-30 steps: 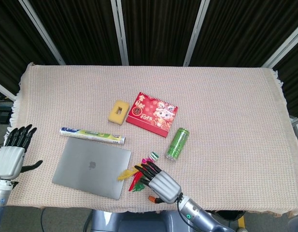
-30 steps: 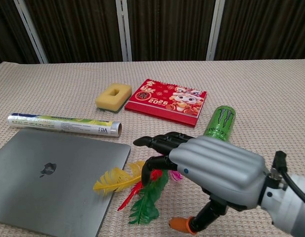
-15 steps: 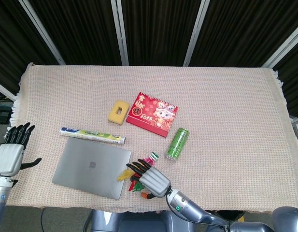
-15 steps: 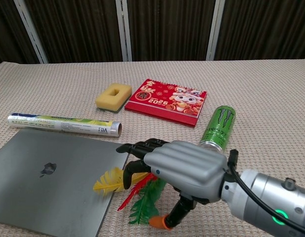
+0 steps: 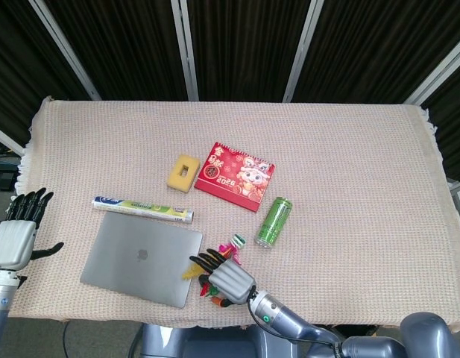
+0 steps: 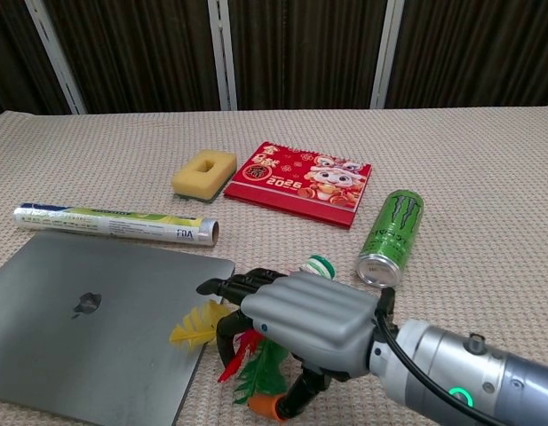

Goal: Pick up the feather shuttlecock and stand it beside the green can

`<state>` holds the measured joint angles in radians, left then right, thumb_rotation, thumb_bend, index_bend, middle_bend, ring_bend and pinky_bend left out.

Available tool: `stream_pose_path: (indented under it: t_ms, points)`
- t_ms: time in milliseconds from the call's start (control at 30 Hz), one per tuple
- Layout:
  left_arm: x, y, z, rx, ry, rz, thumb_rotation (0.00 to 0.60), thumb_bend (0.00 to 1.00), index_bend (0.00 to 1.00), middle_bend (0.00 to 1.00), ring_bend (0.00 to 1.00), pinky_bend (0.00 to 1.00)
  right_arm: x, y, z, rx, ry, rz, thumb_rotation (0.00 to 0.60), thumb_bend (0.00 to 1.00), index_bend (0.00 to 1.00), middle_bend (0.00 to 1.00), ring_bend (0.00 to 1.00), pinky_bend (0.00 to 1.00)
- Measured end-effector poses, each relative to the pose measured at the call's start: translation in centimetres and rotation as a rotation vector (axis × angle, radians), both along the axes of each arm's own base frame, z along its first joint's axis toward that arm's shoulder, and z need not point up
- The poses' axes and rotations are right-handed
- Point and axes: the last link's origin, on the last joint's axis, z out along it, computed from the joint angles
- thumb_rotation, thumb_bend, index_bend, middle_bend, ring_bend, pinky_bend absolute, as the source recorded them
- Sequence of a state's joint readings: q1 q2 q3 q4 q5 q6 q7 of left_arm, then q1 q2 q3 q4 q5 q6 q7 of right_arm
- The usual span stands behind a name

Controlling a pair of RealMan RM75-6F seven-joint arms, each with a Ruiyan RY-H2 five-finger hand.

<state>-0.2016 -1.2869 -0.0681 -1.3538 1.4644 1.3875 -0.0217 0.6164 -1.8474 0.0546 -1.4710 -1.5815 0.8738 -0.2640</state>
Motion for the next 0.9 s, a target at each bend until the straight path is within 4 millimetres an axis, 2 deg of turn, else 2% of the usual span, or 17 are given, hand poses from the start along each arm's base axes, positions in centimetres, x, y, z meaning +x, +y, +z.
stream_pose_path:
  t_ms: [200,533,900]
  points:
    - [0.1,-0.2,0.1,0.002,-0.002,-0.011,0.600,0.05,0.00,0.00,0.00,0.00,-0.2,-0.7,0.6,-0.030,-0.005,0.013,0.600,0.42,0.66,0.00,0.00,0.00]
    - [0.4,-0.5,-0.4,-0.015,0.005,-0.020,0.600,0.05,0.00,0.00,0.00,0.00,-0.7,-1.9,2.7,-0.094,0.027,0.035,0.600,0.42,0.66,0.00,0.00,0.00]
    - [0.6,-0.7,-0.4,-0.013,0.005,-0.026,0.600,0.05,0.00,0.00,0.00,0.00,0.2,-3.8,5.2,-0.170,0.064,0.040,0.600,0.42,0.64,0.00,0.00,0.00]
